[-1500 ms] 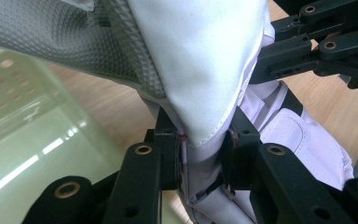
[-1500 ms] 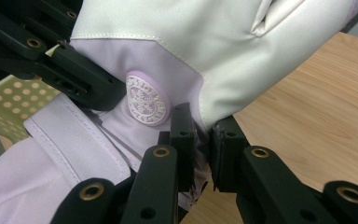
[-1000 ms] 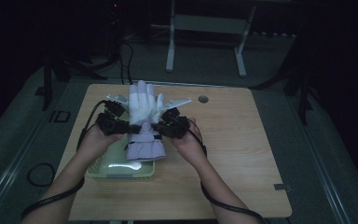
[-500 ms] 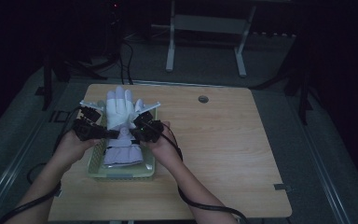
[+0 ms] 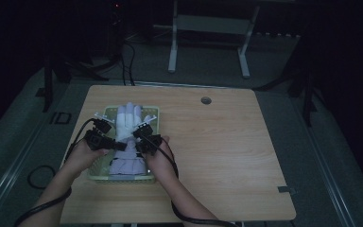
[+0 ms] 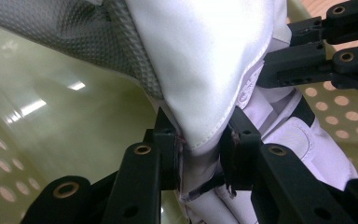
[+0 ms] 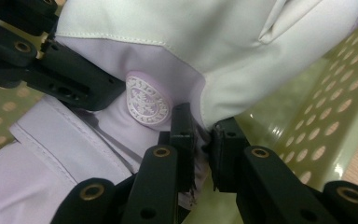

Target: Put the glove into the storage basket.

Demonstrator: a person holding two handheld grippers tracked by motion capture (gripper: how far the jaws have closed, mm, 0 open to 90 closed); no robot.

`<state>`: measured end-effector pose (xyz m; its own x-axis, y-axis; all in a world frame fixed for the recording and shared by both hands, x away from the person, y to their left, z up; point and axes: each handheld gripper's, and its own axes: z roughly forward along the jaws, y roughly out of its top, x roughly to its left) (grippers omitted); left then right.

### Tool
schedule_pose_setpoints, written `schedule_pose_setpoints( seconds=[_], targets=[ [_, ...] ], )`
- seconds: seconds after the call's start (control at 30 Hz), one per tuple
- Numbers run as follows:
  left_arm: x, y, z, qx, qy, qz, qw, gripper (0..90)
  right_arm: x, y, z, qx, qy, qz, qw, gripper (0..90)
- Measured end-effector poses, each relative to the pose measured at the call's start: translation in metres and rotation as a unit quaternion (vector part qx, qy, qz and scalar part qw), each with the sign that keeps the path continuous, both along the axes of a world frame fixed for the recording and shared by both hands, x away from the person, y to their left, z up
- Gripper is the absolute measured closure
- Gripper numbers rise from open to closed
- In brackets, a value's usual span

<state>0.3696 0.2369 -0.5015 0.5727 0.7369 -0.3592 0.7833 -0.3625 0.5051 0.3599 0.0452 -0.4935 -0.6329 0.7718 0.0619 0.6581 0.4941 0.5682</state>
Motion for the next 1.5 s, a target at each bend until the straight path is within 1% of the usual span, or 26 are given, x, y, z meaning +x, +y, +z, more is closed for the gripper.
schedule_pose_setpoints(
  seconds=[0.1,0.13,0.2,0.23,0.33,0.4,0.47,0.53,0.6,0.63,0.67,0.7,0.77,0.8,0.87,0.9,0.97,1.0,1.03,1.07,1.13,1.2,1.27,1.3,1.43,1.5],
  targets=[
    [0.001,-0.003,-0.005,0.023,0.016,0.002,0.9996,67.6,0.002,0.001,-0.005,-0.005,0.011,0.002,0.9999,78.8],
    [0.002,-0.004,-0.007,0.035,0.022,0.003,0.9991,64.9,0.002,0.001,-0.008,-0.007,0.016,0.002,0.9998,77.7],
    [0.003,-0.010,-0.014,0.077,0.020,0.007,0.9968,57.1,0.003,0.002,-0.011,-0.009,0.023,0.005,0.9997,70.6],
    [0.003,-0.011,-0.016,0.081,0.021,0.010,0.9964,53.8,0.004,0.002,-0.012,-0.005,0.026,0.003,0.9996,68.3],
    [0.002,-0.013,-0.015,0.093,0.009,0.018,0.9955,51.2,0.004,0.001,-0.010,-0.007,0.022,0.006,0.9997,60.3],
    [0.001,-0.015,-0.015,0.102,-0.001,0.024,0.9944,48.4,0.005,-0.002,-0.006,0.004,0.024,0.009,0.9997,49.6],
    [0.001,-0.019,-0.014,0.121,-0.013,0.027,0.9923,44.2,0.004,-0.004,-0.002,0.007,0.019,0.023,0.9995,45.2],
    [0.000,-0.021,-0.011,0.132,-0.020,0.035,0.9905,40.2,0.002,-0.009,0.005,0.021,0.016,0.033,0.9991,42.0],
    [-0.001,-0.021,-0.008,0.137,-0.034,0.035,0.9894,34.6,0.002,-0.014,0.009,0.032,0.015,0.040,0.9986,37.8],
    [-0.002,-0.019,-0.006,0.129,-0.042,0.037,0.9901,29.1,0.001,-0.016,0.012,0.038,0.016,0.045,0.9981,36.3],
    [-0.003,-0.017,-0.003,0.116,-0.047,0.044,0.9911,21.3,0.001,-0.019,0.014,0.045,0.018,0.053,0.9974,31.1],
    [-0.004,-0.014,0.001,0.102,-0.053,0.059,0.9916,17.1,0.000,-0.022,0.016,0.059,0.019,0.060,0.9963,28.4],
    [-0.007,-0.010,0.008,0.087,-0.074,0.078,0.9904,14.6,-0.001,-0.028,0.020,0.076,0.024,0.071,0.9943,22.0],
    [-0.009,-0.008,0.012,0.071,-0.089,0.089,0.9896,14.4,-0.001,-0.031,0.021,0.087,0.022,0.074,0.9932,20.6],
    [-0.015,-0.006,0.018,0.033,-0.114,0.104,0.9875,14.3,-0.001,-0.037,0.023,0.090,0.020,0.073,0.9931,21.0],
    [-0.019,-0.007,0.021,0.019,-0.123,0.107,0.9863,14.3,-0.001,-0.041,0.025,0.091,0.017,0.078,0.9926,19.5],
    [-0.027,-0.012,0.025,0.002,-0.149,0.105,0.9833,14.3,-0.002,-0.048,0.027,0.092,0.005,0.088,0.9918,17.0],
    [-0.031,-0.015,0.027,-0.007,-0.153,0.102,0.9830,14.3,-0.002,-0.052,0.028,0.086,0.002,0.090,0.9922,16.5],
    [-0.035,-0.019,0.028,-0.014,-0.158,0.094,0.9829,14.4,-0.003,-0.057,0.030,0.092,0.000,0.095,0.9913,16.3],
    [-0.038,-0.023,0.029,-0.018,-0.160,0.085,0.9833,14.3,-0.003,-0.061,0.031,0.097,-0.002,0.099,0.9903,16.0],
    [-0.044,-0.033,0.030,-0.027,-0.161,0.073,0.9838,14.3,-0.003,-0.070,0.033,0.095,-0.015,0.099,0.9905,15.9],
    [-0.050,-0.043,0.031,-0.031,-0.164,0.060,0.9842,14.3,-0.002,-0.079,0.034,0.095,-0.019,0.096,0.9906,15.2],
    [-0.054,-0.050,0.033,-0.037,-0.167,0.050,0.9840,14.3,-0.001,-0.087,0.034,0.092,-0.023,0.095,0.9909,15.0],
    [-0.056,-0.054,0.034,-0.034,-0.170,0.044,0.9838,14.4,-0.001,-0.091,0.034,0.092,-0.024,0.092,0.9912,15.0],
    [-0.062,-0.068,0.038,-0.053,-0.174,0.031,0.9829,14.3,0.000,-0.107,0.033,0.090,-0.033,0.091,0.9912,15.0],
    [-0.063,-0.075,0.038,-0.062,-0.169,0.025,0.9834,14.3,0.001,-0.114,0.031,0.088,-0.033,0.090,0.9915,14.9]
  ],
)
